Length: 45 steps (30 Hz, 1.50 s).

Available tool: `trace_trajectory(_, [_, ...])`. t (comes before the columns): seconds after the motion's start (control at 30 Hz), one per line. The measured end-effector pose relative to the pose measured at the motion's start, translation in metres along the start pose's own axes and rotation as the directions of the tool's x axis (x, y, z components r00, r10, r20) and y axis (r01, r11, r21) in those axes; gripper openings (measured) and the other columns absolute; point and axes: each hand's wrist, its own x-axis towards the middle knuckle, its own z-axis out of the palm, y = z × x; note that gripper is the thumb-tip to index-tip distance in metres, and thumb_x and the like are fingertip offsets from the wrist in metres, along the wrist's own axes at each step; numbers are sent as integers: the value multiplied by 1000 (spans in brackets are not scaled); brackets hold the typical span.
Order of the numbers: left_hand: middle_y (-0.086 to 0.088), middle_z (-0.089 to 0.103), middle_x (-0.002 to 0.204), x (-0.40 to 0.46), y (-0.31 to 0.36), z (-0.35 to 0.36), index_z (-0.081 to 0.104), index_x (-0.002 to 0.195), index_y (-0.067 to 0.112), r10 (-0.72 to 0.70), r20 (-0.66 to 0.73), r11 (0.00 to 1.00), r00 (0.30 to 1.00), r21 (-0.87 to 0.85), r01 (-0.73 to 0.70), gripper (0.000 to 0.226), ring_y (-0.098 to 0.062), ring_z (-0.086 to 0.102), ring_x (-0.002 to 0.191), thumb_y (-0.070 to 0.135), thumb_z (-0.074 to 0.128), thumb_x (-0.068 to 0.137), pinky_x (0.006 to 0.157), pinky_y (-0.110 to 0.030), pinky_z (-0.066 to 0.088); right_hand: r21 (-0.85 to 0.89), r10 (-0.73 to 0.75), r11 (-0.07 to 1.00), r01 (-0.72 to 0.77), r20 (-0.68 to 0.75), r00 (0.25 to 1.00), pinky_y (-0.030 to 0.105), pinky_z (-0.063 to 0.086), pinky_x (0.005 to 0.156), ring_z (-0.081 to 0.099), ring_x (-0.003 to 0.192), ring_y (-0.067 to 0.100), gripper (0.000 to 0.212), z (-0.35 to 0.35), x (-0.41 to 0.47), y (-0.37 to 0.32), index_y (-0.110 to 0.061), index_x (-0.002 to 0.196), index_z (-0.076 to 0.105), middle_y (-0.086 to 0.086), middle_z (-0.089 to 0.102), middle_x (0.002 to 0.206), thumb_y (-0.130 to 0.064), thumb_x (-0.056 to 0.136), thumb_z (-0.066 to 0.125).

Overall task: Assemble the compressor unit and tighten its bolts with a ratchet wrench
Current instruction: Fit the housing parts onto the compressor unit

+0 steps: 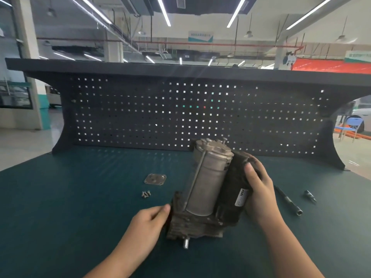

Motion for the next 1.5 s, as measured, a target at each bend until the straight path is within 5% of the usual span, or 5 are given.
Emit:
trace_trajectory(0.17, [30,71,99,9,43,7,76,77,34,288,-155,956,945,100,-275,19,13,63,98,17,73,84,85,-5,45,16,1,1000,-2,75,997,38,49,95,62,115,24,60,-7,0,4,-26,120,63,4,67,121,-60,72,73])
trace_trajectory(0.63, [23,60,107,26,58,21,69,70,26,201,-109,956,973,239,-171,18,3,66,97,14,80,78,92,-23,50,86,37,995,-46,107,994,50,42,103,60,117,24,59,-15,6,9,-26,119,63,6,66,123,-59,72,75])
trace_trajectory(0.87, [44,63,81,27,58,17,74,79,31,185,-16,958,983,226,-176,18,13,66,87,14,73,85,75,-4,48,100,43,993,-56,120,992,45,44,100,62,114,22,59,-15,6,10,-28,118,64,4,67,120,-59,69,76])
trace_trajectory(1.23, [14,71,113,24,58,20,78,94,19,145,-63,968,987,217,-128,10,-2,68,101,18,75,84,98,-32,52,110,64,991,-78,123,990,43,45,100,61,117,23,76,-14,5,8,-19,126,58,6,66,123,-61,65,77])
trace_trajectory(1.5, [45,58,98,22,59,16,72,73,33,251,16,896,968,375,-238,19,12,58,102,19,73,85,87,-1,41,101,77,991,-92,145,986,47,43,102,60,118,23,72,-17,5,9,-21,128,57,5,65,124,-60,70,75])
